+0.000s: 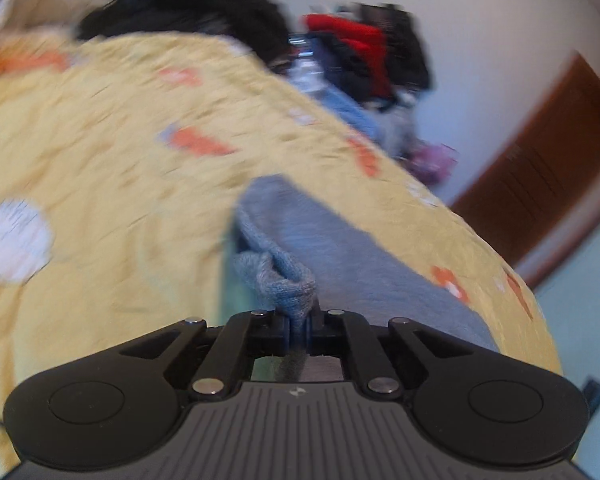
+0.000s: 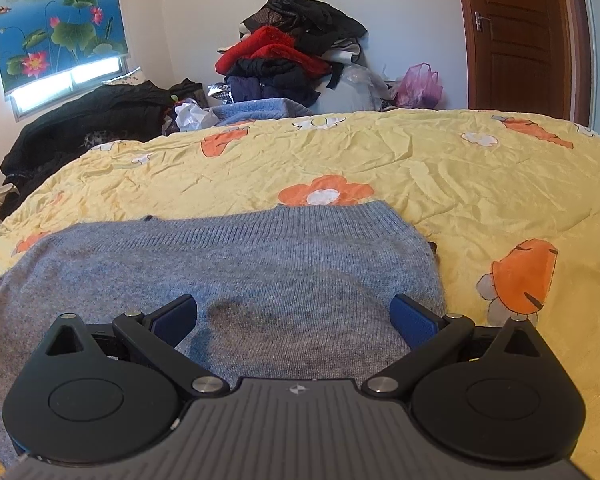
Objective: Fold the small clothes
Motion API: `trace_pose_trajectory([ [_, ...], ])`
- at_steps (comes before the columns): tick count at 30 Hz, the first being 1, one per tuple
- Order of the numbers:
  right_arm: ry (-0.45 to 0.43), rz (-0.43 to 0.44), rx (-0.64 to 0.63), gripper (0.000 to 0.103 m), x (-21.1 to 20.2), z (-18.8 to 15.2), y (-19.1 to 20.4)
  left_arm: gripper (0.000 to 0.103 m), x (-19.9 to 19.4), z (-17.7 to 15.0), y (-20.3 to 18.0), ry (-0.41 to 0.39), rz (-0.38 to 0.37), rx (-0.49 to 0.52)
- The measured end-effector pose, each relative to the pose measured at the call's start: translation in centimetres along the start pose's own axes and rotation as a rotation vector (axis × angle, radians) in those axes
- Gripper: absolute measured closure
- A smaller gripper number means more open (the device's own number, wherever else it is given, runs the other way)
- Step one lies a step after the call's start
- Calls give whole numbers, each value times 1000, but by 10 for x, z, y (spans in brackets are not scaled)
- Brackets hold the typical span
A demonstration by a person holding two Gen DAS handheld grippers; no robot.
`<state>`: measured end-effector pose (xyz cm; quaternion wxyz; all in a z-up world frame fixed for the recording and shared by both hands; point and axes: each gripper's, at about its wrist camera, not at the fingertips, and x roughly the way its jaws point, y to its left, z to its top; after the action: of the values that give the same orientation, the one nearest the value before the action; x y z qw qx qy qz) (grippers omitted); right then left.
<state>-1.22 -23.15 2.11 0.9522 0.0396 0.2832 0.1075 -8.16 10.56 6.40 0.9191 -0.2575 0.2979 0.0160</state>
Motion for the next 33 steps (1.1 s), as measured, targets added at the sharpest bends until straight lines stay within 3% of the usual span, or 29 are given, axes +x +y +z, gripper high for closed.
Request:
trace_pose_trajectory([
  [2, -5, 10, 13, 0, -1, 0, -2, 97, 3, -8, -40, 1, -42, 181],
  [5, -13, 27, 38, 0, -3, 0, -5, 97, 22, -41, -86, 84, -93, 401],
  [8, -17, 41, 58, 0, -4, 0, -9, 97, 40, -73, -100, 175, -106, 496],
  [10, -8, 40, 61, 0, -4, 2, -8, 97, 46, -83, -98, 216, -98, 512],
  [13, 26, 67, 81, 0, -10, 15, -1, 97, 43, -81, -90, 207, -113, 492],
  [16, 73, 277, 218, 1, -9, 37, 2, 97, 41, -76, -85, 203, -123, 473],
  [20, 275, 549, 501, 1, 32, 54, 6, 97, 35, -75, -87, 181, -144, 493],
  [22, 364, 584, 571, 3, 55, 58, 12, 97, 32, -73, -87, 170, -154, 496],
  [28, 504, 587, 559, 6, 106, 65, 46, 97, 28, -65, -82, 172, -181, 460],
  [30, 496, 572, 519, 14, 114, 69, 52, 97, 28, -64, -84, 170, -183, 469],
  [31, 492, 557, 506, 28, 117, 70, 54, 97, 28, -66, -86, 169, -184, 477],
  [32, 492, 547, 494, 57, 120, 71, 55, 97, 27, -66, -88, 169, -186, 486],
  [33, 500, 550, 477, 72, 123, 71, 56, 97, 27, -66, -91, 169, -189, 497],
])
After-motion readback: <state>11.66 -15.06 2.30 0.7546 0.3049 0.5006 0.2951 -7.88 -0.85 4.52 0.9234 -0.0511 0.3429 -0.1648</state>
